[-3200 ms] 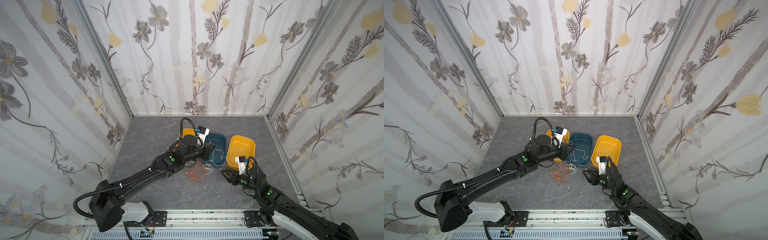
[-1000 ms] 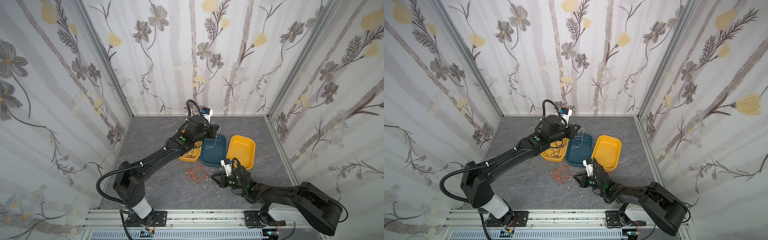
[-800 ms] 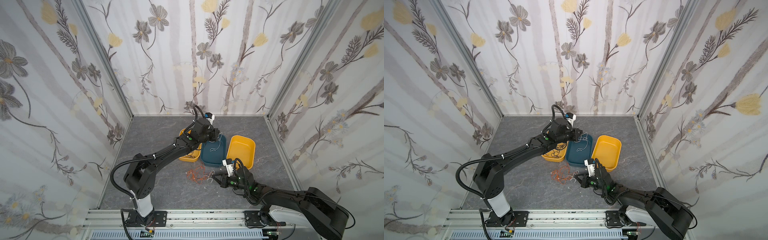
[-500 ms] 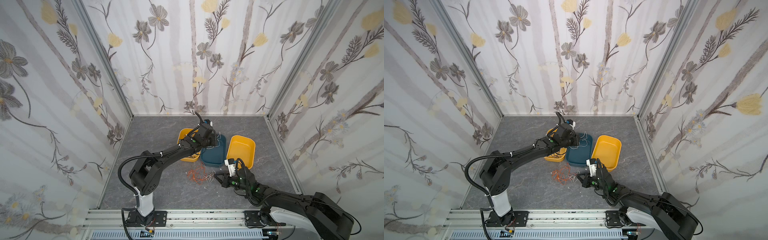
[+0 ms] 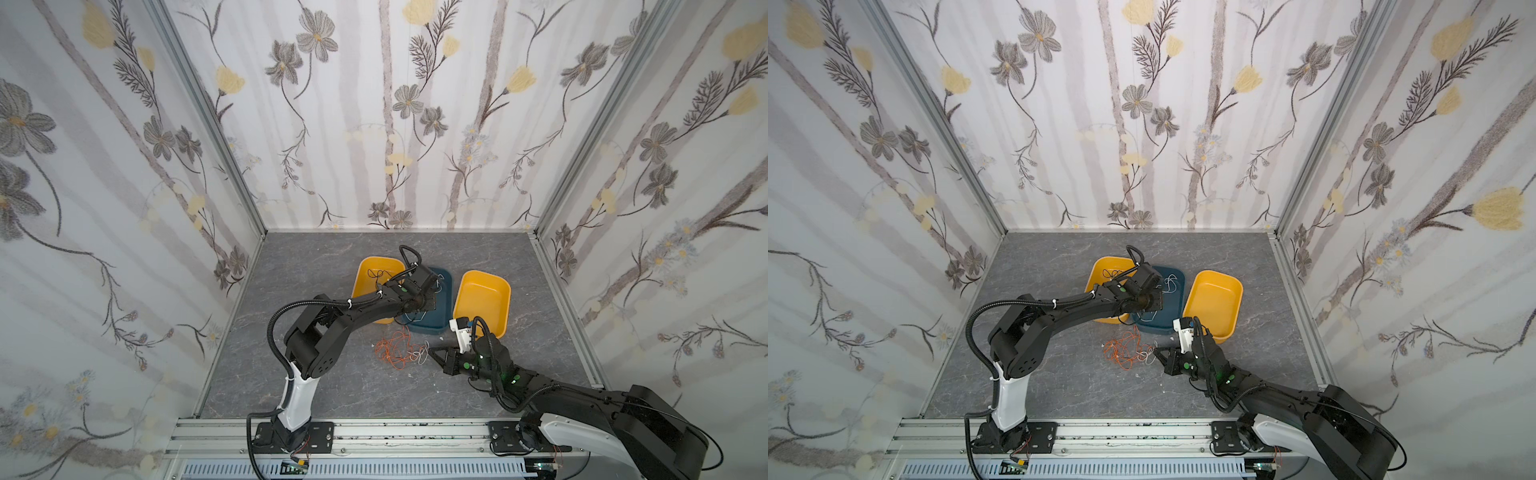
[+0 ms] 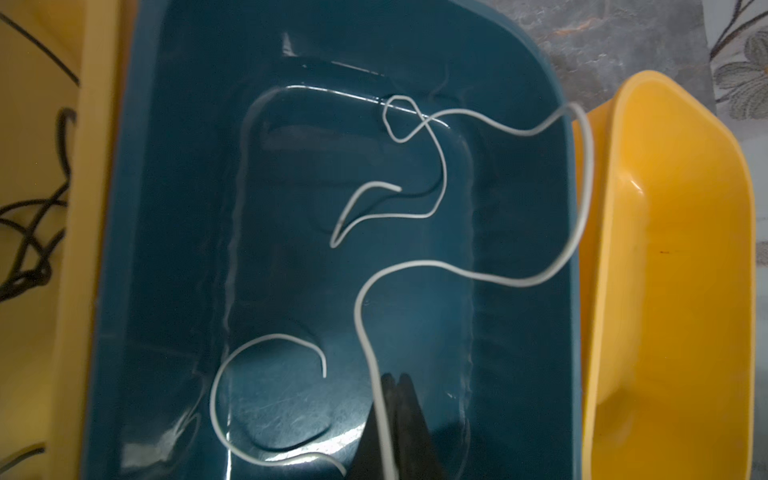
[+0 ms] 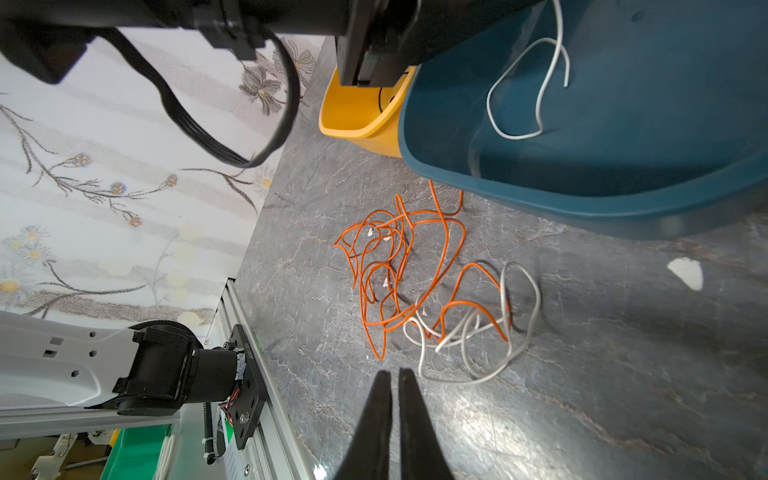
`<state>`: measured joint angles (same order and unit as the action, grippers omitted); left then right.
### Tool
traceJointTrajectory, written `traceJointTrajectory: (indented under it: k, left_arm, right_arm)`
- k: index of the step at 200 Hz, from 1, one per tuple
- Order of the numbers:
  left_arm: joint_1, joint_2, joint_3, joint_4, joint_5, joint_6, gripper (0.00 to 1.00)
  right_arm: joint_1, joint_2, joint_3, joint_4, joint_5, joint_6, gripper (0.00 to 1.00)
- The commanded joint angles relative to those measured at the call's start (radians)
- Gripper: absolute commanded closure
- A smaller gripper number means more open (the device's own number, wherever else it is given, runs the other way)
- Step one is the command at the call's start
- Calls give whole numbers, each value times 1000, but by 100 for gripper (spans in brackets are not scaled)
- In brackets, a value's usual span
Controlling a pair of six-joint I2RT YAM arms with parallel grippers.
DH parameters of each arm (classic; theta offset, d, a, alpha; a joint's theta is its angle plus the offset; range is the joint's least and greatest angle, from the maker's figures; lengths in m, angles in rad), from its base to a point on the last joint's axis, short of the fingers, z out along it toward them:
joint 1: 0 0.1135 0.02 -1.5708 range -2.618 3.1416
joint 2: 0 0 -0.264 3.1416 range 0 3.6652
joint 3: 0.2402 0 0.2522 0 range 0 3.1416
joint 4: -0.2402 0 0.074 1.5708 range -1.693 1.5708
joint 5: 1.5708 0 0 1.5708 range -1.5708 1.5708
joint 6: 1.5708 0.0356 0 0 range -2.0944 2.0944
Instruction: Untangle the cables
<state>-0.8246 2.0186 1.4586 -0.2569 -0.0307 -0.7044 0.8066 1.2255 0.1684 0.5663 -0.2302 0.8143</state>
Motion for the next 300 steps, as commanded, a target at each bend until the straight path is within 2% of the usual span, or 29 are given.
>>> traceJointTrajectory:
  k: [1, 17, 64, 94, 150, 196, 239, 300]
  left_arm:
    - [2, -4, 17, -12, -32, -70, 69]
    - [2, -20, 8, 3, -11, -66, 59]
    - [2, -131, -58, 47, -20, -62, 46]
    - [3, -225, -107, 82, -4, -32, 37]
    - [3, -408, -313, 113, 112, 31, 37]
    - [-8, -566, -548, 224, 262, 57, 38]
    - [-34, -638, -739, 347, 297, 29, 40]
    - [-65, -619, -788, 338, 272, 46, 39]
  right_arm:
    - [0, -17, -2, -1, 21, -8, 90]
    - [0, -30, -3, -19, 29, -15, 90]
    - [-5, -76, 1, -60, 47, -26, 90]
    - [-15, -118, 5, -99, 61, -32, 85]
    - [-25, -131, 21, -152, 76, -48, 74]
    - [-25, 8, 56, -103, 47, -55, 74]
    - [-8, 131, 114, -74, 51, -65, 72]
    - [60, 260, 186, -132, 139, -79, 75]
